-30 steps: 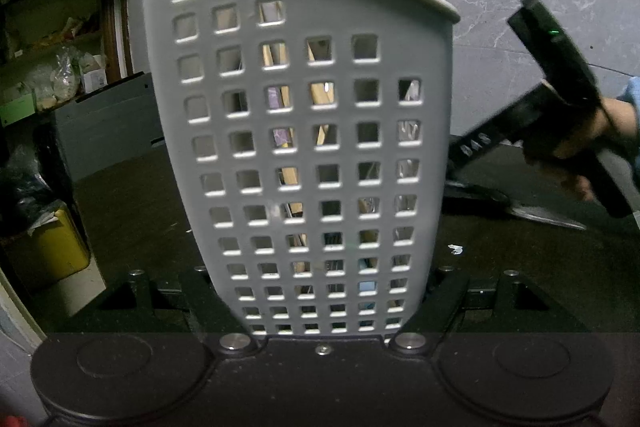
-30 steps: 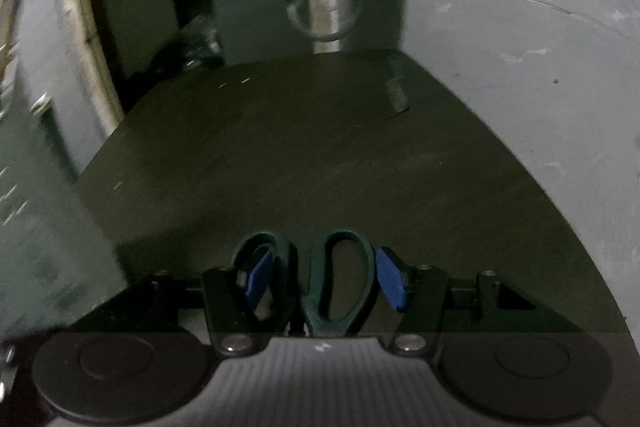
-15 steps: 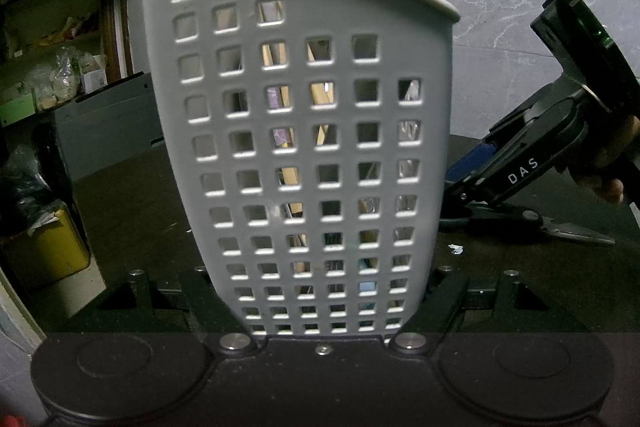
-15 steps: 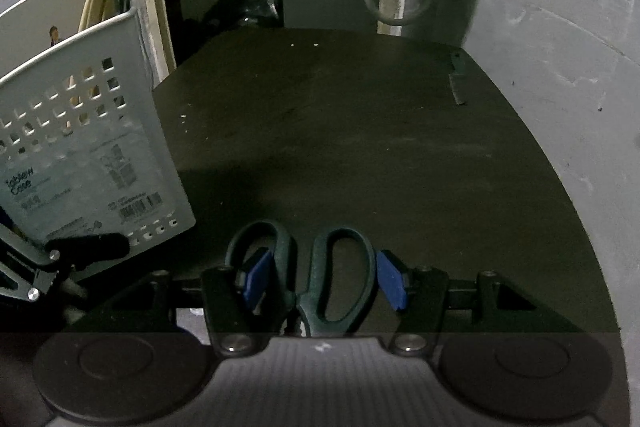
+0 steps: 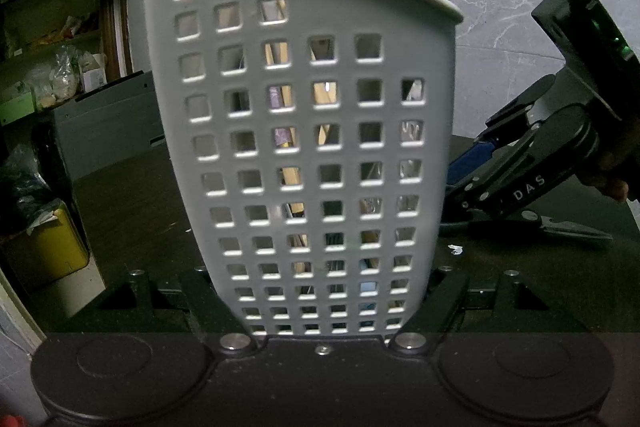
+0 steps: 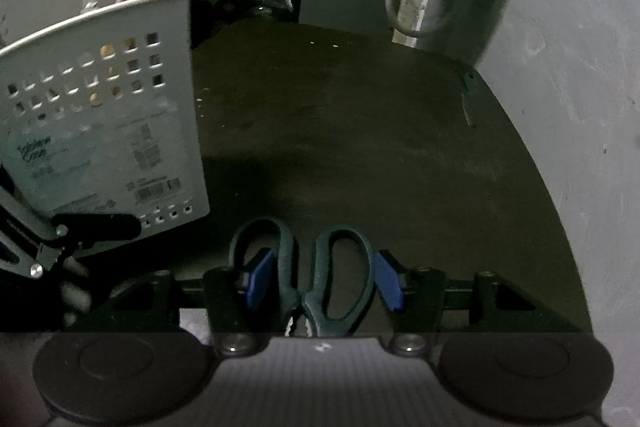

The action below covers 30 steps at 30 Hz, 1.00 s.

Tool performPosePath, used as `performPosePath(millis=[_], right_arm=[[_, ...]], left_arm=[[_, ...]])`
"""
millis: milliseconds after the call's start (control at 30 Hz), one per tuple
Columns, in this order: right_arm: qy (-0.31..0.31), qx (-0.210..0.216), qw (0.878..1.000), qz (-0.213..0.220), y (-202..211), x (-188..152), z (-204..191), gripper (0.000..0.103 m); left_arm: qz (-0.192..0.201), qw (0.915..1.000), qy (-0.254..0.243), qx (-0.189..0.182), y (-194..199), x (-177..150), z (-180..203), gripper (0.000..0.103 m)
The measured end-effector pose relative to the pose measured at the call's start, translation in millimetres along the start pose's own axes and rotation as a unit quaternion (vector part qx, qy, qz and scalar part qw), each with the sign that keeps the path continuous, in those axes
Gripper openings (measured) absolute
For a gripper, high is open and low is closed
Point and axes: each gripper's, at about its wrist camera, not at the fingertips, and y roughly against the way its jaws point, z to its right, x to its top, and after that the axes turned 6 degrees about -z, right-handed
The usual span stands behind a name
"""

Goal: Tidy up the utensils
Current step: 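Lift the scissors with the right tool toward the white caddy, then raise the scissors with the right tool up above the caddy rim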

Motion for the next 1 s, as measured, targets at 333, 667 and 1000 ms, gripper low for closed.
performPosePath(millis=[333,667,1000], right_arm=[[-0.005,0.047,0.998,-0.030,-0.9,7.1,-1.1,0.052],[-0.022,0.065,0.997,-0.047,-7.1,17.0,15.4,0.033],[-0.053,0.047,0.997,0.039,16.8,13.3,22.2,0.033]], left_arm=[[0.000,1.0000,0.000,0.000,0.2,-0.1,0.2,0.078],[0.000,1.0000,-0.001,0.001,1.1,-0.3,0.0,0.078],[-0.001,1.0000,-0.001,0.003,1.7,0.6,2.5,0.078]])
